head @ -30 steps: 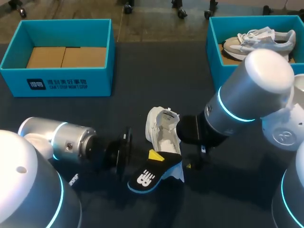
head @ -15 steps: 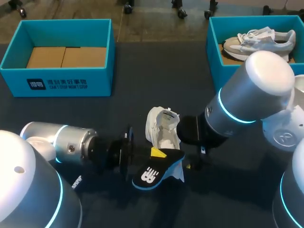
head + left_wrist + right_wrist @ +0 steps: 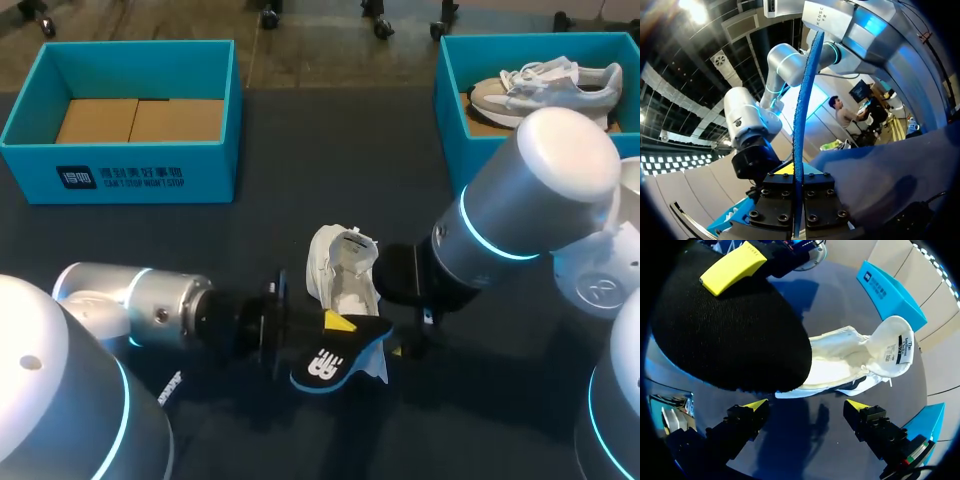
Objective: Take the shoe out of the shoebox, open the shoe tongue, remove and reinsert the insole, then place the shoe into the shoebox
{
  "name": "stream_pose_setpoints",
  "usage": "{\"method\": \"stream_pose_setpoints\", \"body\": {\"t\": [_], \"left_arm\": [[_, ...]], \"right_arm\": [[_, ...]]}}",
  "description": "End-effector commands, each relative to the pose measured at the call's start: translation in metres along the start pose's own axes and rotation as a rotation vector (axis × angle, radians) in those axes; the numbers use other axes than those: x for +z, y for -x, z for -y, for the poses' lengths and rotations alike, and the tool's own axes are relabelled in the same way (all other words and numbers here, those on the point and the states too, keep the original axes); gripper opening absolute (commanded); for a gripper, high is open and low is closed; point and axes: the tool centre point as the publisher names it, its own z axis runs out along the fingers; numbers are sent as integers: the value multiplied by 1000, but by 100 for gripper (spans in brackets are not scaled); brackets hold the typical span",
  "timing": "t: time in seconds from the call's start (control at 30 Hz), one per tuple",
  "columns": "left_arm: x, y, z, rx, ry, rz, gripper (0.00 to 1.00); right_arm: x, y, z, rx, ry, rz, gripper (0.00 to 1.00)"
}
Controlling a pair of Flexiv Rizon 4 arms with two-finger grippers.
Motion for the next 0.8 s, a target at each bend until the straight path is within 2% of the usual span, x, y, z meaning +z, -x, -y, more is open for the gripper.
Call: {"method": "stream_pose_setpoints", "body": {"t": [0.03,0.57,0.8], "left_arm": [[2,-4,-5,-4,0,7,0],[-5,-7,-6,-17,22,34,0],[-6,-5,-16,-36,36,50,0]], "right_arm": [[5,1,1,19,-6,0,100],[12,6,1,-13,-34,-14,100],[12,6,1,-13,-34,-14,100]]}}
